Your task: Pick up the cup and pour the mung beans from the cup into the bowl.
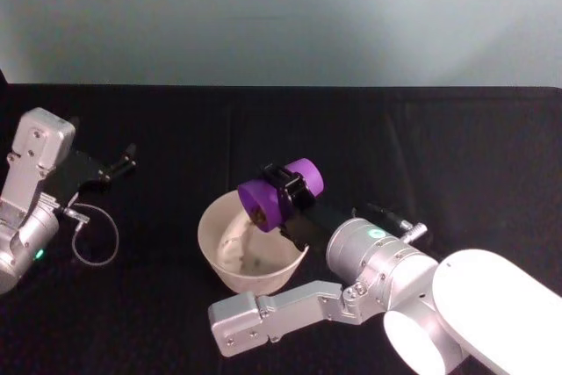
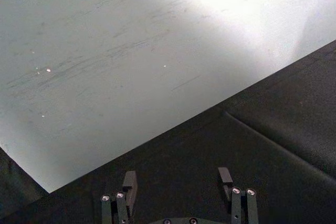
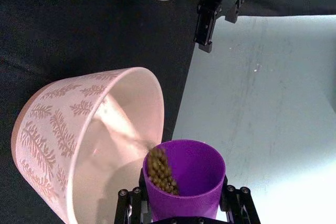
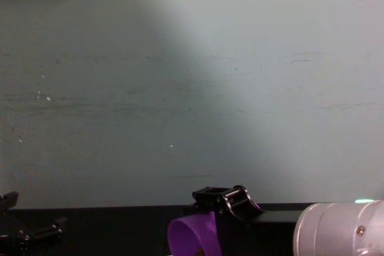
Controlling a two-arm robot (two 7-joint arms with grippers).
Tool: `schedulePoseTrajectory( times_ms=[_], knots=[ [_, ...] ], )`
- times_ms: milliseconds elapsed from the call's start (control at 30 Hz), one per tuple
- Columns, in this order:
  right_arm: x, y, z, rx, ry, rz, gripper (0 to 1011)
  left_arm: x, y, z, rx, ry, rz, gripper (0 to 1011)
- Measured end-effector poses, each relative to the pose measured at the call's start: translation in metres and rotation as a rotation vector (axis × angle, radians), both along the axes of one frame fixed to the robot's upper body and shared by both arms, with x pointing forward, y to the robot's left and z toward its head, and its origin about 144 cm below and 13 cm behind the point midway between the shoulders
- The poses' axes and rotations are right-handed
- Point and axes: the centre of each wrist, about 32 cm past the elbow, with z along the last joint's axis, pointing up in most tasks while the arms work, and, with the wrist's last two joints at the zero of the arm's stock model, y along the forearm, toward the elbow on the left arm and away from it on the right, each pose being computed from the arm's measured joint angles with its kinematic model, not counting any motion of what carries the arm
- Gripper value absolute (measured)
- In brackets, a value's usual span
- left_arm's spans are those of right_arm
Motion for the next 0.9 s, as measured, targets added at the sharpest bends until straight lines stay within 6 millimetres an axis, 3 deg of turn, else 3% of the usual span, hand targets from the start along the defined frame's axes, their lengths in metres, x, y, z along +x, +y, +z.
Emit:
schedulePoseTrajectory(
  times_ms=[900],
  knots=[
    [-0.0011, 0.0032, 0.0013, -0.026, -0.006, 0.001, 726, 0.0000, 0.0000, 0.0000, 0.000, 0.000, 0.000, 1000]
  ],
)
